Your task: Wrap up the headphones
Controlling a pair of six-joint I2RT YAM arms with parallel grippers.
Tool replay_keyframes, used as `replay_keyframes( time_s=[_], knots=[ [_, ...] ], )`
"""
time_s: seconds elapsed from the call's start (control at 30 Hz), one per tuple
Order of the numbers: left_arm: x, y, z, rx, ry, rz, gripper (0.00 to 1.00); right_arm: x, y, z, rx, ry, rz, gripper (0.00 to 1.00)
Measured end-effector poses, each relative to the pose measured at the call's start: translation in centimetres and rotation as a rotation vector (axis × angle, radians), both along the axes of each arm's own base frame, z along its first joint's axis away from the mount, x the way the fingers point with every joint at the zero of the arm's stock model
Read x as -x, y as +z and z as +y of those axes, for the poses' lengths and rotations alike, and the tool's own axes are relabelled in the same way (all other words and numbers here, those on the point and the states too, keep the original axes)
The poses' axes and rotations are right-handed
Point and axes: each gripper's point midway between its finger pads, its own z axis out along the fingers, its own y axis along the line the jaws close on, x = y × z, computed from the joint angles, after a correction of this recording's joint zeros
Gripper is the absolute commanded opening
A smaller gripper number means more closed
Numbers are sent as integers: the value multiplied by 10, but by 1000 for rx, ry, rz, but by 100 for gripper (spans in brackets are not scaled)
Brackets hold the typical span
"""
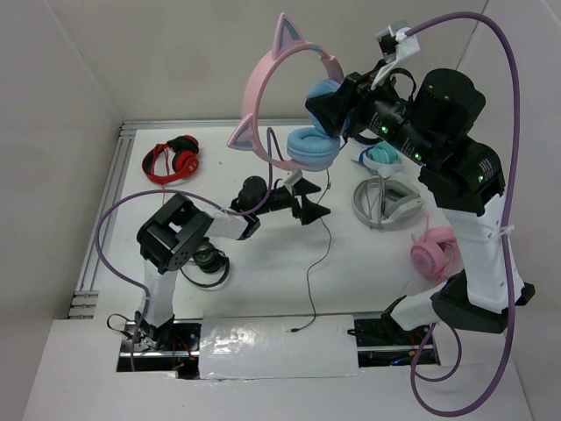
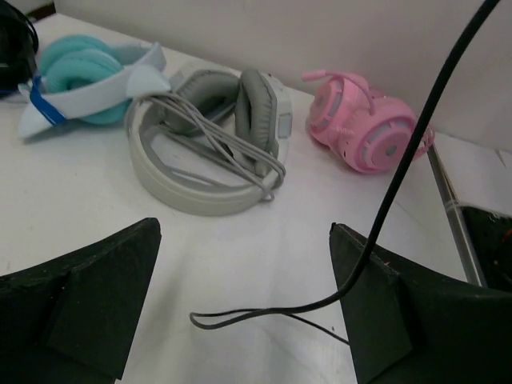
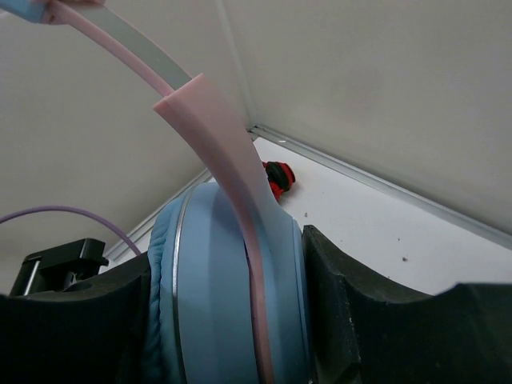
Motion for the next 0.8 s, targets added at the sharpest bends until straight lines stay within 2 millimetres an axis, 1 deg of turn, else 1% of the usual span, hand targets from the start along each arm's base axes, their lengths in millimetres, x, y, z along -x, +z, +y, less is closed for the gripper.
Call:
replay_keyframes(
  time_s=[0.03,0.07,0.1,0.13,0.17,0.2,0.27,0.33,0.4,0.47,0.5,0.57,0.67,0.73,0.8],
  knots=[
    [-4,3,-2,4,5,-5,90,1,0,1,-2,6,2,0],
    [-7,8,-4,12,10,-19,73,1,0,2,-3,9,2,0],
    [-10,12,-5,18,15,-23,61,2,0,2,-4,10,2,0],
    [-14,16,-5,24,30,-38,21,1,0,2,-4,9,3,0],
    [-14,16,-5,24,34,-34,8,1,0,1,-5,6,4,0],
    [-16,15,-4,25,42,-27,1,0,-1,1,-5,3,6,0],
    [-18,8,0,17,60,-8,0,-3,-4,1,0,-10,13,0],
    [-17,-5,10,4,81,23,0,-6,-11,0,11,-23,27,0],
    [-16,-26,29,-20,115,82,0,-14,-23,-2,29,-55,52,0],
    [-15,-36,48,-41,157,123,0,-23,-37,-5,51,-98,80,0],
    [-13,-38,59,-50,189,143,0,-30,-47,-9,65,-138,99,0],
    [-15,-34,77,-61,253,155,0,-42,-62,-20,88,-215,123,0],
    [-12,-15,96,-84,337,161,0,-58,-88,-39,150,-322,149,0],
    [-14,4,106,-92,401,143,0,-64,-103,-45,206,-336,147,0],
    [-17,15,117,-113,465,139,0,-65,-118,-47,274,-319,143,0]
  ],
)
